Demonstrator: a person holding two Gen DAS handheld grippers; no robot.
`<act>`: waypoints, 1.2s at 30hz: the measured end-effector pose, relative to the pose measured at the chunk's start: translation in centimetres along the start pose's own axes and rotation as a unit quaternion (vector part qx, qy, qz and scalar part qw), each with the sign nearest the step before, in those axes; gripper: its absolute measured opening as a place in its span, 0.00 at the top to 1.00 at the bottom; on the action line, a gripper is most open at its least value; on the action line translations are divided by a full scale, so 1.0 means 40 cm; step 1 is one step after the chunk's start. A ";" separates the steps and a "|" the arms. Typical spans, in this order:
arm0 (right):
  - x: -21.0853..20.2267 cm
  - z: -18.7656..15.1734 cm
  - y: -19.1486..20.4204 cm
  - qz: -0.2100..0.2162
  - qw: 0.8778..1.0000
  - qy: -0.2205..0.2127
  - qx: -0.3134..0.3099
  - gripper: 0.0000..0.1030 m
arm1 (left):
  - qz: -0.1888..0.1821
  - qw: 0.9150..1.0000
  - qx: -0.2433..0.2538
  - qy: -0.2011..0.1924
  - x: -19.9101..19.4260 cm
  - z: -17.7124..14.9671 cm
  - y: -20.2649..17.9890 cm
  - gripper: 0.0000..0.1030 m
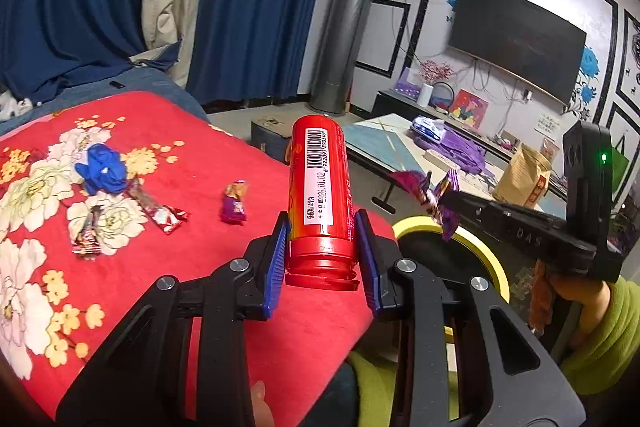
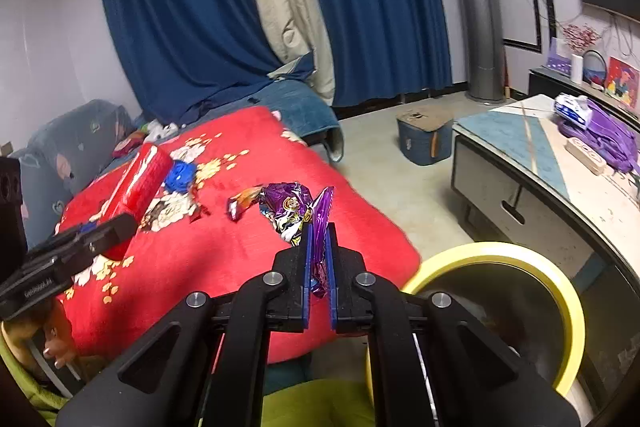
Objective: Collect trash
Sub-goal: 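Carry the red can in the left tool and purple wrapper in the right tool to the bin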
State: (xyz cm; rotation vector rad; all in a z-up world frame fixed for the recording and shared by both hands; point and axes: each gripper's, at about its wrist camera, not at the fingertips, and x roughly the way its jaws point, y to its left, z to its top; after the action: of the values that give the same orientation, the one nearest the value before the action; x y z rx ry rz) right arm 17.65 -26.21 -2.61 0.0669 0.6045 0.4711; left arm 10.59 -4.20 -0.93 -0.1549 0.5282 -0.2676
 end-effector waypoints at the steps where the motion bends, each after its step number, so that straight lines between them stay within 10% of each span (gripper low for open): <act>1: -0.009 -0.001 -0.012 -0.004 1.000 -0.002 0.005 0.94 | -0.002 1.000 0.003 0.002 0.005 -0.002 -0.007 0.75; 36: -0.100 -0.125 -0.302 -0.122 0.984 0.029 0.128 0.94 | -0.100 0.987 0.100 0.074 0.202 -0.038 -0.260 0.75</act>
State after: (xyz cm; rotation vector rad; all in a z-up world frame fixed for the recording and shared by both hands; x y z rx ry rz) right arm 16.87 -39.14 -6.98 0.2209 0.7180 0.1569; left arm 14.32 -16.59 -3.83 0.0076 0.6302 -0.5284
